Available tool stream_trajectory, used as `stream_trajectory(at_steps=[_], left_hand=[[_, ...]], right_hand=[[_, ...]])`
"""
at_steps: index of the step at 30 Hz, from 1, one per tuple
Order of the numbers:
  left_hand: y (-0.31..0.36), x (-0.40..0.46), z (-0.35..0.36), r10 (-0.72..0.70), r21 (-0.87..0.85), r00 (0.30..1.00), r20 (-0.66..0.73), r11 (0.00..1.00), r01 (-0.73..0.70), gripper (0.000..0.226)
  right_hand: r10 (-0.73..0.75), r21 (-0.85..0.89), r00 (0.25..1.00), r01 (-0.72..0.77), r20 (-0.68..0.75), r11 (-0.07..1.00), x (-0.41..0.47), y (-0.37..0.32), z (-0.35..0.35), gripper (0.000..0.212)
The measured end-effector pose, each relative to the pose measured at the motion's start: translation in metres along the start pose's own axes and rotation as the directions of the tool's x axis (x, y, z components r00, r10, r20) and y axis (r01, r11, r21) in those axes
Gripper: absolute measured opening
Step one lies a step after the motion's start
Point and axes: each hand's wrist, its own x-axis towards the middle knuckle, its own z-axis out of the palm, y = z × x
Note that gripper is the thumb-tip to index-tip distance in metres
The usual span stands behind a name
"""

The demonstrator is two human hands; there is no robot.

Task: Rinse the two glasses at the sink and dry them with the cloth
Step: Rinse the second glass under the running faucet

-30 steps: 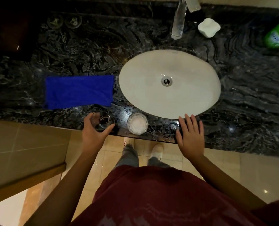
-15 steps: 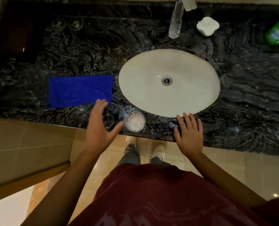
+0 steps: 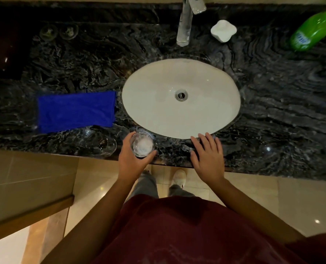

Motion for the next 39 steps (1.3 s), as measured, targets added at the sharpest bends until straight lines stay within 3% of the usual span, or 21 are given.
stream_trajectory(at_steps=[3, 5, 9, 10, 11, 12, 14, 16, 18, 25, 29, 34, 39], left_hand=[[0.009, 0.012, 0.002, 0.031, -0.015, 0.998, -0.055, 0.999, -0.032, 0.083], [0.022, 0.028, 0.000, 0.032, -0.068, 0.996, -0.085, 0.997, -0.037, 0.083], [0.052, 0.081, -0.001, 0.017, -0.162, 0.997, -0.080, 0.986, -0.030, 0.084], [0.058, 0.097, 0.001, 0.017, -0.166, 0.998, -0.053, 0.986, -0.025, 0.083], [0.064, 0.113, 0.006, 0.021, -0.170, 0.999, -0.028, 0.985, -0.025, 0.082], [0.068, 0.129, 0.011, 0.024, -0.181, 1.000, -0.008, 0.983, -0.025, 0.082], [0.074, 0.155, 0.026, 0.020, -0.215, 1.000, 0.021, 0.977, -0.015, 0.081], [0.080, 0.178, 0.043, 0.017, -0.241, 0.999, 0.051, 0.971, -0.004, 0.080], [0.085, 0.199, 0.059, 0.028, -0.254, 0.995, 0.095, 0.967, -0.003, 0.083], [0.087, 0.264, 0.112, 0.070, -0.273, 0.975, 0.212, 0.962, -0.010, 0.085], [0.077, 0.284, 0.134, 0.089, -0.258, 0.976, 0.200, 0.966, -0.036, 0.086], [0.057, 0.286, 0.154, 0.018, -0.239, 0.986, 0.163, 0.971, 0.022, 0.091], [0.063, 0.285, 0.167, -0.016, -0.222, 0.991, 0.130, 0.974, 0.045, 0.090]], right_hand=[[0.019, 0.010, 0.999, -0.020, 0.044, 1.000, 0.004, -0.003, -0.007, 0.044], [0.051, -0.021, 0.985, -0.048, 0.166, 0.999, 0.022, -0.008, -0.024, 0.043], [0.101, 0.004, 0.805, -0.127, 0.585, 0.992, 0.080, -0.012, -0.072, 0.056], [0.099, 0.076, 0.761, -0.191, 0.641, 0.979, 0.097, -0.009, -0.081, 0.062], [0.078, 0.166, 0.770, -0.233, 0.633, 0.958, 0.116, -0.006, -0.091, 0.069], [0.057, 0.244, 0.826, -0.231, 0.560, 0.942, 0.138, -0.004, -0.101, 0.076], [0.050, 0.325, 0.966, -0.134, 0.254, 0.936, 0.186, -0.001, -0.119, 0.080], [0.077, 0.349, 0.996, -0.056, -0.049, 0.936, 0.238, 0.001, -0.139, 0.078], [0.070, 0.355, 0.978, 0.005, -0.196, 0.935, 0.289, 0.001, -0.152, 0.078], [-0.046, 0.325, 0.955, 0.144, -0.293, 0.935, 0.376, 0.016, -0.118, 0.060], [-0.090, 0.321, 0.897, 0.246, -0.432, 0.915, 0.389, 0.032, -0.110, 0.045], [-0.155, 0.298, 0.836, 0.353, -0.527, 0.887, 0.401, 0.043, -0.106, 0.039], [-0.102, 0.342, 0.782, 0.381, -0.615, 0.859, 0.424, 0.036, -0.120, 0.037]])
